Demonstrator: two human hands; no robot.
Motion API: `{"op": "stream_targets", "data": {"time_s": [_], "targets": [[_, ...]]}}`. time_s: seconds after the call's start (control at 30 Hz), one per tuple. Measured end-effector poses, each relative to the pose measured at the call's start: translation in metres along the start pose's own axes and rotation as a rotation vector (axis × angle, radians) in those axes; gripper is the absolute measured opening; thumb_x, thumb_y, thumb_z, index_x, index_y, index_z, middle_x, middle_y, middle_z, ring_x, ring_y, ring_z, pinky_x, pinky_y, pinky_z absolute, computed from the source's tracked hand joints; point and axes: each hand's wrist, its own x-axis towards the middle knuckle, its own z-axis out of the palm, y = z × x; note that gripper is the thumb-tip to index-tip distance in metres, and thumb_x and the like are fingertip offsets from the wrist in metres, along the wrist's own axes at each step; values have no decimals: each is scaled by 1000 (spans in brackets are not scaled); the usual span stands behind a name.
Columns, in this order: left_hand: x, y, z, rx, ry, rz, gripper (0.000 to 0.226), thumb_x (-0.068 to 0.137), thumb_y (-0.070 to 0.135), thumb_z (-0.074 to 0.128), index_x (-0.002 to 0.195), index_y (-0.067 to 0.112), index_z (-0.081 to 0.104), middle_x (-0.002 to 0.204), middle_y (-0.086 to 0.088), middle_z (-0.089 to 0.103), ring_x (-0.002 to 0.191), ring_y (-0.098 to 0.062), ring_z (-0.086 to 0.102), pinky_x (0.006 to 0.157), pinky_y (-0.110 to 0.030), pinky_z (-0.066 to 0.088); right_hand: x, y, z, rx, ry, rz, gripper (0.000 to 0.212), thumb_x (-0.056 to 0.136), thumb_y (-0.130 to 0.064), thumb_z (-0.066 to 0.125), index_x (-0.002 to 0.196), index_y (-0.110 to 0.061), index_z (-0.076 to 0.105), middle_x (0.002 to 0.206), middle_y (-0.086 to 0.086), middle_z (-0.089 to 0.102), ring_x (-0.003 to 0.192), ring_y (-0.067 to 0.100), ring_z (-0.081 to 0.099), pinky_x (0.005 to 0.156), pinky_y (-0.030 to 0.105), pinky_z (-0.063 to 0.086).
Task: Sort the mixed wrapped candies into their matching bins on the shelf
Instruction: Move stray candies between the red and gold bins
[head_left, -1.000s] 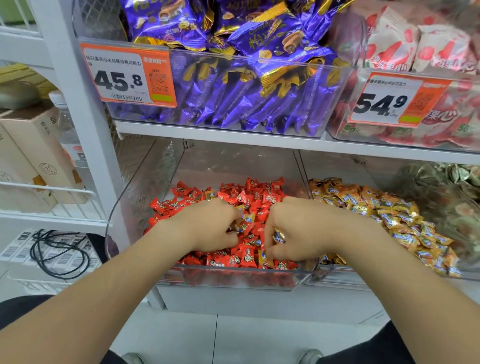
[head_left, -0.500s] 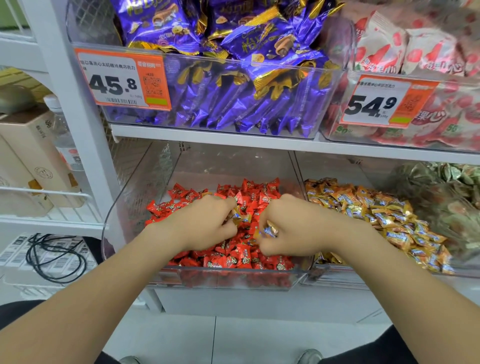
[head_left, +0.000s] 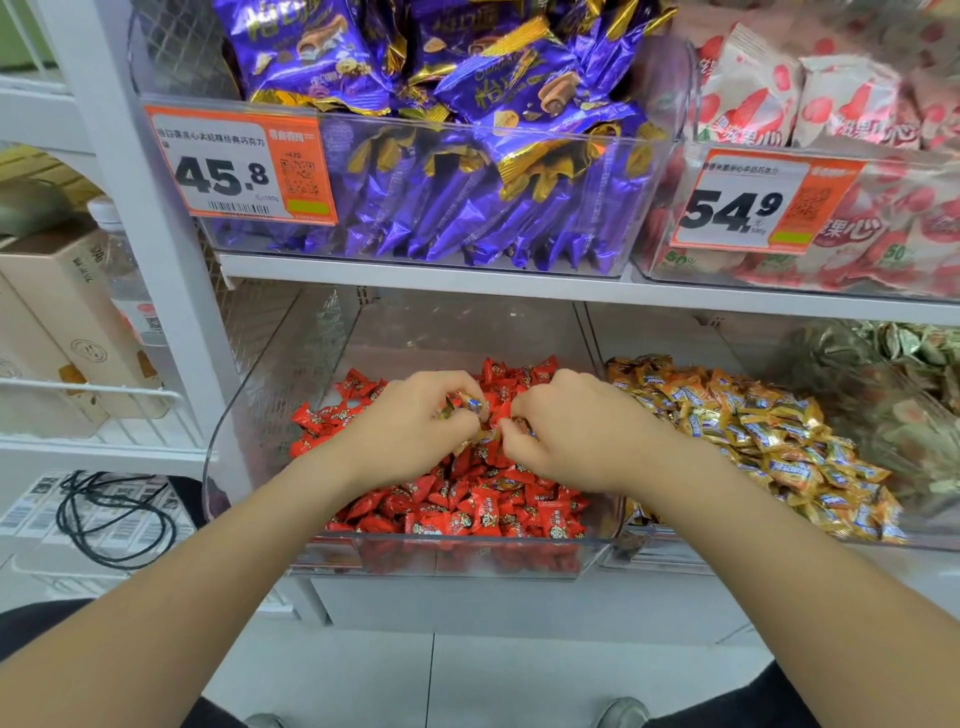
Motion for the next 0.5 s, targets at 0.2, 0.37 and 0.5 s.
{"op": "stream_targets", "data": {"time_s": [0.2, 0.37, 0.5], "targets": [[-3, -6, -3, -68, -99, -113, 17, 96, 22, 58, 84, 19, 69, 49, 11, 53, 45, -15, 38, 50, -33, 38, 6, 13, 5, 108, -99, -68, 26, 107, -38, 50, 105, -25, 73, 72, -3, 68, 78, 22, 64, 82, 41, 55], [-1, -8, -5, -160, -46, -152, 25, 98, 18, 54, 108, 32, 73, 52, 6, 52, 47, -20, 38, 46, -28, 38, 2, 14, -1, 214, -121, -92, 23, 104, -36, 55, 115, -44, 73, 82, -11, 76, 71, 2, 65, 87, 35, 57], [-1, -13, -4, -215, 33, -181, 21, 105, 24, 53, 117, 32, 69, 48, 11, 47, 47, -16, 36, 51, -33, 44, -1, 6, -1, 144, -191, -149, 15, 95, -34, 65, 94, -33, 80, 94, -18, 77, 90, 4, 69, 88, 36, 58]]}}
